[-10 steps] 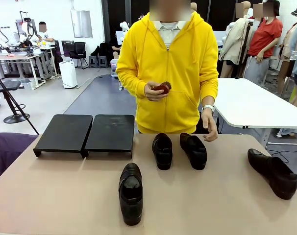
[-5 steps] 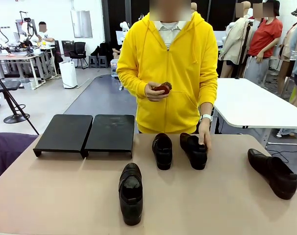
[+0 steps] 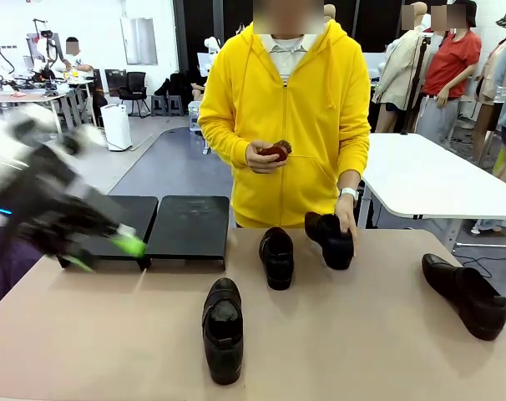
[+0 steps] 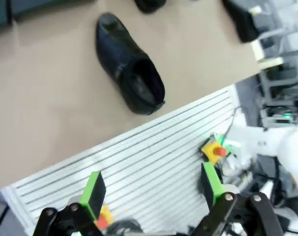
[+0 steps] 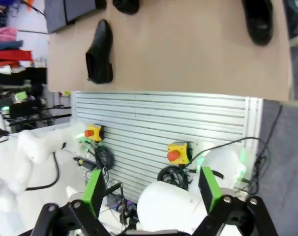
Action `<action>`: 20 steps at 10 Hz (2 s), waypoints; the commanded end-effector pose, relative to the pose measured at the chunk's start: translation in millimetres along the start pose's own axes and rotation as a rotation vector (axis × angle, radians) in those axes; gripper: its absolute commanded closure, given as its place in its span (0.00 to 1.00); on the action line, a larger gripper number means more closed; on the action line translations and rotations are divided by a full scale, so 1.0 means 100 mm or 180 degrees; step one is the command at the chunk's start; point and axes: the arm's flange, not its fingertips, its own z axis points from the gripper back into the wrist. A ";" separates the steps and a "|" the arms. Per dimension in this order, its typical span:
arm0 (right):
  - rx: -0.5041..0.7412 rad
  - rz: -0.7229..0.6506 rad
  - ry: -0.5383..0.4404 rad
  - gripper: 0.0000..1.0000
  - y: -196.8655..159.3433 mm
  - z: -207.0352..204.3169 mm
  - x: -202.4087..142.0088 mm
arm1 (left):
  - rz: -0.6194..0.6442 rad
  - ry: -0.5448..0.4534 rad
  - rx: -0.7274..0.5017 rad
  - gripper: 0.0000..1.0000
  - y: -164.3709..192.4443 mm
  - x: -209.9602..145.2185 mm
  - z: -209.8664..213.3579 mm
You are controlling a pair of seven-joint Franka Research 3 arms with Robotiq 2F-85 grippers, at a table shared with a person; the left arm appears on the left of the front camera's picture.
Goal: Organize the shoes by placing them on the stand.
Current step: Place the Shoe from the middle of the table onto the Shoes Stand.
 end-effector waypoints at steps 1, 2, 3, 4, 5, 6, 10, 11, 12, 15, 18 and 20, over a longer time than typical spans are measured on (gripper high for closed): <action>0.0049 0.0073 0.0018 0.00 0.02 0.05 0.01 | 0.0047 -0.0033 0.0516 0.00 -0.29 0.21 -1.14; 0.0049 0.0073 0.0018 0.00 0.02 0.05 0.01 | -0.0023 0.0085 0.0603 0.00 -0.42 0.30 -1.46; 0.0049 0.0073 0.0018 0.00 0.02 0.05 0.01 | -0.0089 0.0111 0.0631 0.00 -0.56 0.42 -1.72; 0.0049 0.0073 0.0018 0.00 0.02 0.05 0.01 | -0.0014 0.0088 0.0628 0.00 -0.66 0.50 -1.81; 0.0049 0.0073 0.0018 0.00 0.02 0.05 0.01 | -0.0105 0.0115 0.0481 0.00 -0.50 0.03 -1.64; 0.0049 0.0073 0.0018 0.00 0.02 0.05 0.01 | -0.0105 0.0115 0.0481 0.00 -0.50 0.03 -1.64; 0.0049 0.0073 0.0018 0.00 0.02 0.05 0.01 | -0.0105 0.0115 0.0481 0.00 -0.50 0.03 -1.64; 0.0049 0.0073 0.0018 0.00 0.02 0.05 0.01 | -0.0155 0.0110 0.0461 0.00 -0.54 0.07 -1.67; 0.0049 0.0073 0.0018 0.00 0.02 0.05 0.01 | -0.0152 0.0371 0.0375 0.00 -0.59 0.30 -1.74; 0.0049 0.0073 0.0018 0.00 0.02 0.05 0.01 | 0.0134 0.0705 0.0760 0.00 -0.65 0.94 -2.14; 0.0049 0.0073 0.0018 0.00 0.02 0.05 0.01 | 0.0496 0.0728 0.0813 0.00 -0.50 1.25 -2.54; 0.0049 0.0073 0.0018 0.00 0.02 0.05 0.01 | 0.0633 0.0877 0.0939 0.00 -0.44 1.25 -2.68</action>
